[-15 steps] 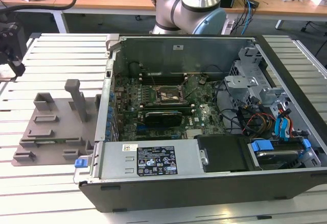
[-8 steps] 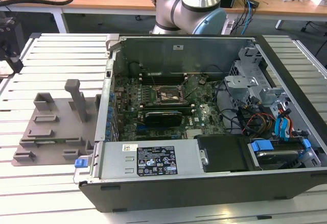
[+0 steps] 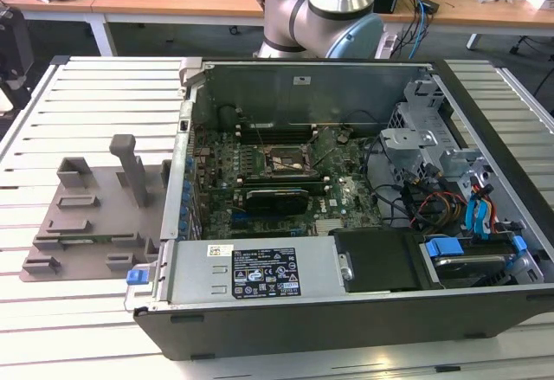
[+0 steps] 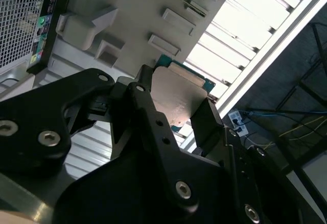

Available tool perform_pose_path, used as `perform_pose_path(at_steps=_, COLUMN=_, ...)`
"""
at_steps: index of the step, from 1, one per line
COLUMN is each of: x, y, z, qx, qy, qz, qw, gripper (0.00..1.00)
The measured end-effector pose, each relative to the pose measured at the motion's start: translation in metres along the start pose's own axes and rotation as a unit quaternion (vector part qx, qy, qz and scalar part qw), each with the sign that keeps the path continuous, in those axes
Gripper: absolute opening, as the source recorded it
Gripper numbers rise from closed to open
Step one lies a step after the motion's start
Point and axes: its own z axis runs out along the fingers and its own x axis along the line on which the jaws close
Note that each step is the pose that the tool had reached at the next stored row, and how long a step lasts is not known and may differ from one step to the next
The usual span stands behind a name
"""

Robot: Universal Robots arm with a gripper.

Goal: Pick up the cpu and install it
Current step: 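Pick up the cpu and move it towards the insertion slot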

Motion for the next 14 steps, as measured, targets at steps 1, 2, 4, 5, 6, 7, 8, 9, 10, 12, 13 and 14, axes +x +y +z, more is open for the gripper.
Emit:
perform_pose_path(at_steps=1, x=0.0, y=0.0, z=-0.0014, qx=0.0, qy=0.0, qz=0.0, qw=1.0, gripper=0.55)
perform_pose_path(at_steps=2, x=-0.0001, y=0.0001, z=-0.003, qx=0.0, qy=0.0, qz=0.0, qw=1.0, gripper=0.55)
perform_pose_path(at_steps=4, x=-0.0002, y=0.0004, z=-0.0089, qx=0.0, qy=0.0, qz=0.0, qw=1.0, gripper=0.55)
perform_pose_path(at_steps=5, x=-0.0003, y=0.0004, z=-0.01, qx=0.0, qy=0.0, qz=0.0, qw=1.0, gripper=0.55)
perform_pose_path(at_steps=6, x=-0.0003, y=0.0005, z=-0.0115, qx=0.0, qy=0.0, qz=0.0, qw=1.0, gripper=0.55)
perform_pose_path(at_steps=7, x=-0.0003, y=0.0005, z=-0.0134, qx=0.0, qy=0.0, qz=0.0, qw=1.0, gripper=0.55)
perform_pose_path(at_steps=8, x=-0.0004, y=0.0006, z=-0.0153, qx=0.0, qy=0.0, qz=0.0, qw=1.0, gripper=0.55)
perform_pose_path(at_steps=9, x=-0.0004, y=0.0007, z=-0.0168, qx=0.0, qy=0.0, qz=0.0, qw=1.0, gripper=0.55)
perform_pose_path(at_steps=10, x=-0.0005, y=0.0008, z=-0.0184, qx=0.0, qy=0.0, qz=0.0, qw=1.0, gripper=0.55)
perform_pose_path(at_steps=12, x=-0.0005, y=0.0011, z=-0.0205, qx=0.0, qy=0.0, qz=0.0, qw=1.0, gripper=0.55)
perform_pose_path(at_steps=13, x=-0.0006, y=0.0014, z=-0.0231, qx=0.0, qy=0.0, qz=0.0, qw=1.0, gripper=0.55)
perform_pose_path(at_steps=14, x=-0.0007, y=0.0017, z=-0.0253, qx=0.0, qy=0.0, qz=0.0, qw=1.0, gripper=0.55)
